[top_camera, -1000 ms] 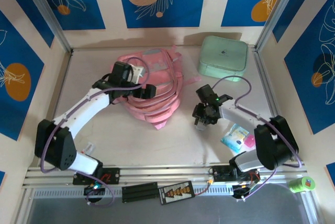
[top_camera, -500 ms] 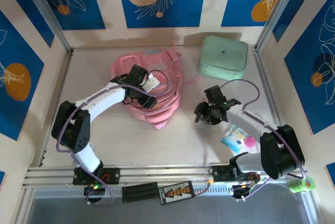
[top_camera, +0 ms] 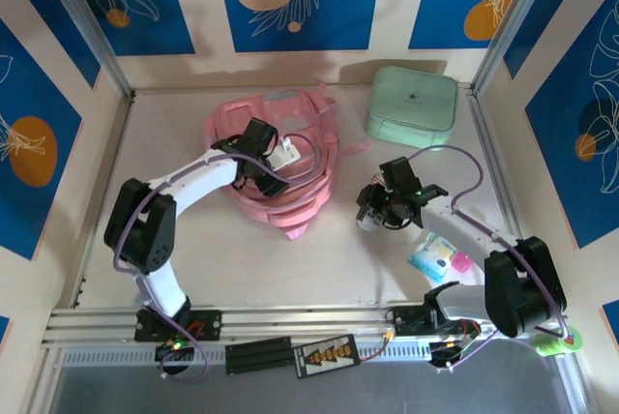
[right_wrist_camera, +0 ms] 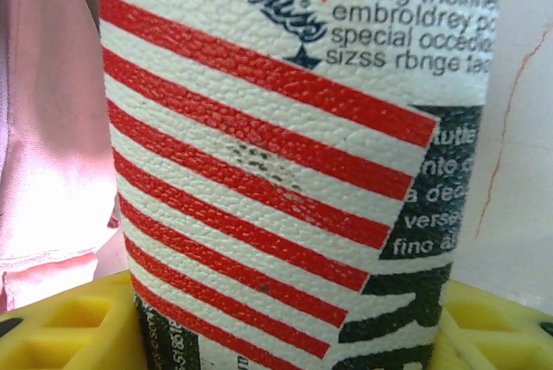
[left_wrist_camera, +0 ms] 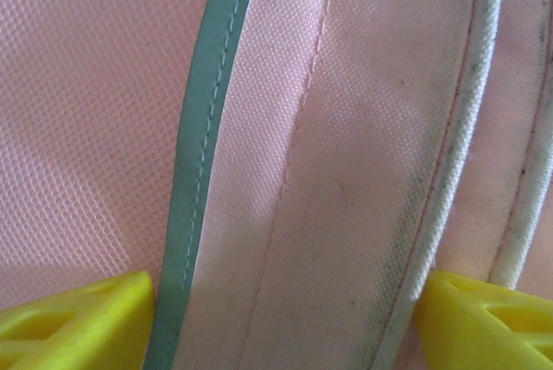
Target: Pack books, pencil case, and school supplies into a backpack
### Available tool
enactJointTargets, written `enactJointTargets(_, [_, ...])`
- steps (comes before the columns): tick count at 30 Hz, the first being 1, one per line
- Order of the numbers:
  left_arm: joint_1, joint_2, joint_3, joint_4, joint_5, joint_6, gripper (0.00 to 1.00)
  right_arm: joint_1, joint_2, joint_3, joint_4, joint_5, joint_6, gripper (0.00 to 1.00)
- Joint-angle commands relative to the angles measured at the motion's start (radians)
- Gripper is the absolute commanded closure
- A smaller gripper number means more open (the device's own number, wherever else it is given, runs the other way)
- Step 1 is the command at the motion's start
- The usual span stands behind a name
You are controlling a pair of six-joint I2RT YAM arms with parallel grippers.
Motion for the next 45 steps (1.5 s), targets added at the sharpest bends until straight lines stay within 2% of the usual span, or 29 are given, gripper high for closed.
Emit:
enactJointTargets(1, [0.002,0.035,0.04,-0.037,-0.055,0.037,0.25,-0.002,-0.011,0.002,0.023,-0.034,0.019,0.52])
enactJointTargets(3, [0.002,0.043,0.05,-0.035,-0.084,0.038,0.29,0.001,-0.013,0.0,0.029,-0.034,0.024,0.53])
enactJointTargets(7, [0.0,0.031,0.056,-0.023,-0.073,0.04,0.32,0.001,-0.024,-0.007,0.04,-0.03,0.034,0.53])
enactJointTargets(10, [0.0,0.008,0.059,-0.01,-0.064,0.035,0.4,0.002,-0.026,-0.004,0.04,-0.03,0.035,0.53])
enactJointTargets(12, [0.002,-0.017,0.049,0.011,-0.061,0.029,0.47,0.002,-0.028,-0.003,0.04,-0.03,0.036,0.53])
enactJointTargets(15, [0.002,-0.067,0.02,0.053,-0.022,0.014,0.64,0.004,-0.033,-0.006,0.041,-0.03,0.041,0.53])
enactJointTargets(19, [0.001,-0.115,-0.022,0.095,0.075,-0.026,0.78,0.004,-0.035,-0.013,0.054,-0.037,0.042,0.53])
enactJointTargets(24, [0.002,-0.115,-0.038,0.101,0.105,-0.051,0.92,0.008,-0.033,-0.015,0.058,-0.044,0.047,0.54])
enactJointTargets(29, [0.001,-0.108,-0.018,0.065,0.132,-0.049,1.0,0.01,-0.038,-0.016,0.056,-0.044,0.05,0.54])
enactJointTargets(34, [0.001,-0.138,0.007,0.051,0.178,-0.09,1.0,0.01,-0.052,-0.016,0.071,-0.068,0.057,0.54])
enactJointTargets(41, [-0.001,-0.294,0.022,0.112,0.294,-0.29,1.0,0.012,-0.121,0.0,0.135,-0.17,0.046,0.54])
enactJointTargets(45, [-0.004,-0.359,0.021,0.193,0.295,-0.412,1.0,0.034,-0.128,0.042,0.175,-0.229,0.058,0.54])
